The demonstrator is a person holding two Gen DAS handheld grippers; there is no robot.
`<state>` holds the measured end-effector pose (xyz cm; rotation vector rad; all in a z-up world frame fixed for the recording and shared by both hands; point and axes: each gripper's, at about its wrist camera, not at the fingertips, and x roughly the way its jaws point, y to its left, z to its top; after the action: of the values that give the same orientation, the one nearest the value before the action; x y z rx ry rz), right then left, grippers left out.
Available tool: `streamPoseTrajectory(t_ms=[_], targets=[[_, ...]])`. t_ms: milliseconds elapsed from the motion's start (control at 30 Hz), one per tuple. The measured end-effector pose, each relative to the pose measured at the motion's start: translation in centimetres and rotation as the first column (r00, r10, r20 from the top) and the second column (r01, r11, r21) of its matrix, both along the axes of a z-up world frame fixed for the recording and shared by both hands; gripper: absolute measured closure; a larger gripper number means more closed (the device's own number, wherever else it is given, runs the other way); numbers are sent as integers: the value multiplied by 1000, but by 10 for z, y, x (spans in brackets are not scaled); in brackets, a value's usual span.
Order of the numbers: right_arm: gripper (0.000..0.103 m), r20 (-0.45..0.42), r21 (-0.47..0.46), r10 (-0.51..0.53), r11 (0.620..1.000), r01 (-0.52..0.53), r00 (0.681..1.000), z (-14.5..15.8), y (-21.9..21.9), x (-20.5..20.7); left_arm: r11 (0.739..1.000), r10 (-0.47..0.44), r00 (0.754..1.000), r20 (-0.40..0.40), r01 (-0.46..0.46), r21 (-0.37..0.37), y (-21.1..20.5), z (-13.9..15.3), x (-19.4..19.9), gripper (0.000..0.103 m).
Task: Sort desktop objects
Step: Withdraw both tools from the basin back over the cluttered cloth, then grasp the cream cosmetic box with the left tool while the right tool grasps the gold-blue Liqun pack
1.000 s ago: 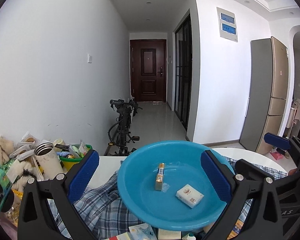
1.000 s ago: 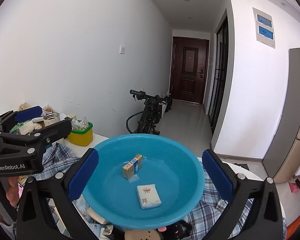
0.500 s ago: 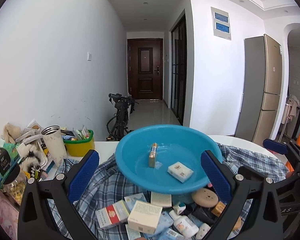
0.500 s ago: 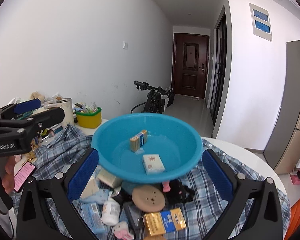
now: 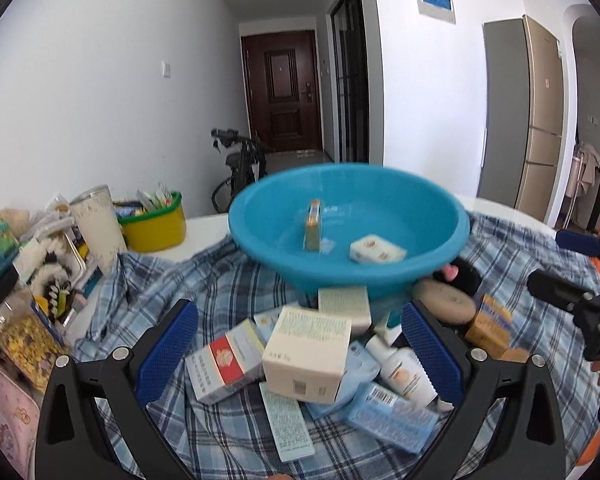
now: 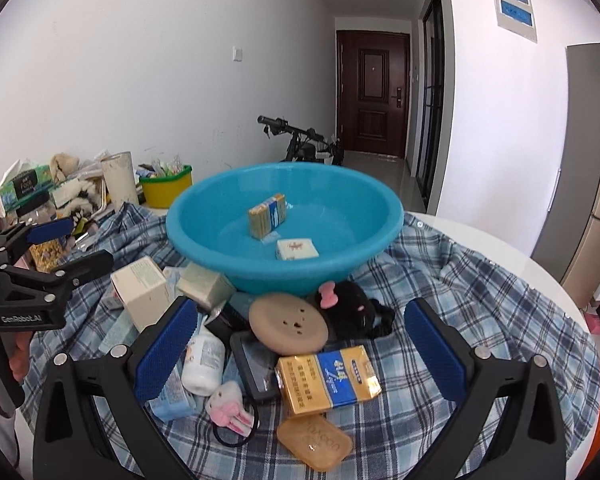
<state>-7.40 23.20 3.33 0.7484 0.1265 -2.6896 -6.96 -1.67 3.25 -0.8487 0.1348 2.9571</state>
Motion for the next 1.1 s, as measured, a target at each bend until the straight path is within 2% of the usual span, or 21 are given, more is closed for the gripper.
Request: streamPoseTrajectory(t_ms=[167, 367, 900, 967, 1000, 1033, 1100], targets=[[0, 30, 13, 13, 1000, -13, 999, -17, -3, -2, 1000, -14, 998, 55, 13, 14, -6, -29, -10, 0], [0, 49, 34, 5, 999, -7, 999, -29, -5, -5, 998, -37, 994, 102, 32, 57, -10, -47, -23, 0], [0, 95, 58, 6, 998, -12, 995, -46, -6, -15, 1000, -22, 988, 154, 21, 4, -5, -73, -48, 0], [0, 95, 57, 6, 998, -11, 996, -47, -5, -14, 1000, -14, 988, 156, 17, -13, -3, -75, -48, 10], [0, 94, 57, 5, 998, -10, 996, -47, -4, -14, 1000, -22, 986, 165, 24, -15, -2, -76, -49, 35], [0, 93, 58, 4, 998, -9, 996, -47, -4, -14, 999, -32, 984, 176, 33, -3, -2, -78, -50, 40], [0, 91, 58, -1, 998, -4, 996, -46, -1, -13, 1000, -26, 986, 167, 26, 3, -2, -78, -49, 41]])
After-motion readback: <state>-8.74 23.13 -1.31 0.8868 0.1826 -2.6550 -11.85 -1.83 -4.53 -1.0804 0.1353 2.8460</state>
